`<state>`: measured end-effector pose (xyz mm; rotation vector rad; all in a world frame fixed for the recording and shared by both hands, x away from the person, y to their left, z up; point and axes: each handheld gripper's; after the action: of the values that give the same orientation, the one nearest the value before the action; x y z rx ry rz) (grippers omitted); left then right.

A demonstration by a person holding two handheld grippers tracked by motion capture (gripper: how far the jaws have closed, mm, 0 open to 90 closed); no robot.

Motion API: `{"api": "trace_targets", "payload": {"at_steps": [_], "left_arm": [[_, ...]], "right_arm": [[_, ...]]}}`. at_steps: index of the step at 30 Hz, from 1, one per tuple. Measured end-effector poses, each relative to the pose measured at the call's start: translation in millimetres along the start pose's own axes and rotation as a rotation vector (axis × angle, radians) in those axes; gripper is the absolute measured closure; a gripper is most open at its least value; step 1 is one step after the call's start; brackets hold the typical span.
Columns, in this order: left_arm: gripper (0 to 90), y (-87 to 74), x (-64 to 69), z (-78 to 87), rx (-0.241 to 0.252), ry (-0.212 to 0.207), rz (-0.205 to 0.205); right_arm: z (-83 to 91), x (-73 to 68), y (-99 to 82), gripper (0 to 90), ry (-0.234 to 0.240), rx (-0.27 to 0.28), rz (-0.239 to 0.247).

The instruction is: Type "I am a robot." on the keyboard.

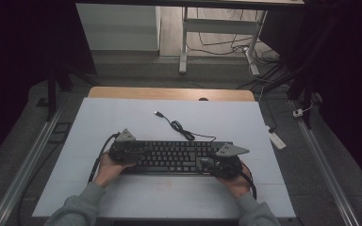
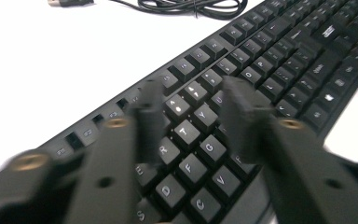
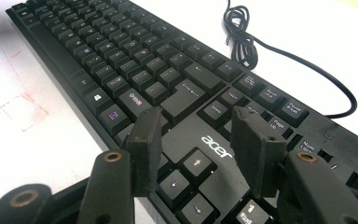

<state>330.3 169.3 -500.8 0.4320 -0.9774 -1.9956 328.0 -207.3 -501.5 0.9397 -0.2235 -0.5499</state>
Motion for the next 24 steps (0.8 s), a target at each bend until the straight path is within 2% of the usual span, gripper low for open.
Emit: {"api": "trace_targets", "payload": {"at_steps": [3,8,11,18,24], "left_arm": [[40.1,-0.2,-2.0,8.4,0.012,-0.015,0.028],[34.4,-4.2,-1.9,22.8,0.026,-0.014,0.019],[32.7,-12.0,-3.5,31.1,0.024,-0.009,0.021],[30.1,-30.8,-11.3,48.3,0.032,-0.006,0.079],[29.8,-42.0,-12.9,60.1,0.038,0.004,0.087]], "right_arm": [[0.3,1.4,0.1,53.4,0.003,0.007,0.002],[1.2,2.5,-0.3,53.4,0.001,0.005,0.003],[0.5,1.7,-0.1,53.3,0.006,0.009,0.008],[-0.7,2.1,0.0,53.4,0.005,0.002,0.008],[-0.7,3.8,-0.2,53.4,0.001,0.000,0.007]]}}
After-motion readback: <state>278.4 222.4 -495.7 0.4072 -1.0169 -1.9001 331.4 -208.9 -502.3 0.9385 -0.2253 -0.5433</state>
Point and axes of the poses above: each handheld gripper's, and its own axes: z roughly backward along the jaws, y roughly out of its top, x roughly to its right, and after that the axes turned 7 degrees about y, right-handed
